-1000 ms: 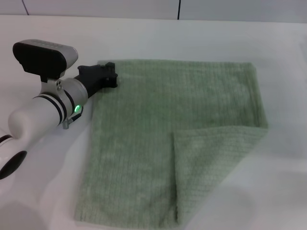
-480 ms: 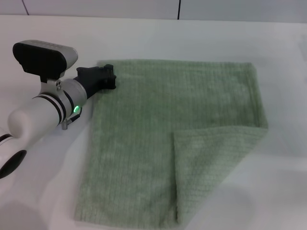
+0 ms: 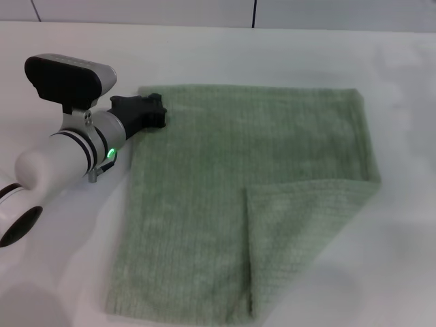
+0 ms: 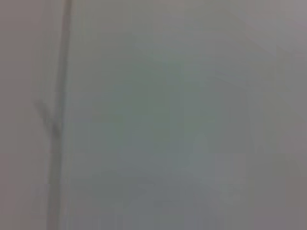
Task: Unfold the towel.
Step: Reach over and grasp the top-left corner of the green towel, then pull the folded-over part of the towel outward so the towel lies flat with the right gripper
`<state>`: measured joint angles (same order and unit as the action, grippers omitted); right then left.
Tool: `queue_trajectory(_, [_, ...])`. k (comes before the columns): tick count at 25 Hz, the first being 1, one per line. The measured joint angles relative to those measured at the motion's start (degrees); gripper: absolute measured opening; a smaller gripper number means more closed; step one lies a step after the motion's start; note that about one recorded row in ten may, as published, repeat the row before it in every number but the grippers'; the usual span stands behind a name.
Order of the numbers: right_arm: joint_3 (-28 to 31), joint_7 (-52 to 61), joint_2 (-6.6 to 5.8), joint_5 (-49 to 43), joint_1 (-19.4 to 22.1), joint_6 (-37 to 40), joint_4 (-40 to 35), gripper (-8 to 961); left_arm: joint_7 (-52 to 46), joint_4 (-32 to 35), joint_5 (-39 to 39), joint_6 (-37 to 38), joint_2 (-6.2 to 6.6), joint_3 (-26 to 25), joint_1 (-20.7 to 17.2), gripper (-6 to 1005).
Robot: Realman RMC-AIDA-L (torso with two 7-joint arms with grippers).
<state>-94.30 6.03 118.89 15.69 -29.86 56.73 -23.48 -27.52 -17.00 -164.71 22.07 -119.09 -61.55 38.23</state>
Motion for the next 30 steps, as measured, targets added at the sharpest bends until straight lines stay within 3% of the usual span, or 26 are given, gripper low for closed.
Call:
queue_trajectory(7, [0.45,22.01,-0.80,-25.38,2.63,-16.42,-15.44,783,0.01,-0.51,-0.09,0.19,0.01,0.03,-0.14,-2])
queue_trajectory(8, [0.45,27.45,-1.10,-30.68,2.67,-18.24,-17.41,783,0.01,-0.56,-0.09,0.22,0.03,0.03,-0.17,-2])
queue_trajectory(9, [0.46,39.46,-1.54,-42.10,2.61,-20.05,-20.80,783,0.01,-0.60,-0.09,0.23,0.05,0.03,-0.20,-2])
queue_trajectory(10, [0.46,39.46,-1.54,-42.10,2.61,-20.05,-20.80,783,0.01,-0.62,-0.09,0.24,0.07,0.03,-0.20,-2])
queue_trajectory(12, [0.91,54.69,-2.03,-56.18,2.14,-20.09,-23.72,783,0.04,-0.64,-0.09,0.27,0.12,0.03,-0.24,-2])
queue_trajectory(17, [6.00,88.29,-3.66,-87.92,-1.84,-9.91,-26.73,783,0.18,-0.67,-0.08,0.32,0.17,0.03,-0.33,-2])
queue_trajectory(20, [11.01,98.29,-4.74,-99.24,-4.82,-0.27,-26.44,783,0.19,-0.68,-0.08,0.39,0.18,0.03,-0.34,-2])
queue_trajectory(30, [19.52,110.48,-7.82,-121.32,-14.17,22.24,-23.99,783,0.20,-0.76,-0.08,0.48,0.28,0.03,-0.13,-2])
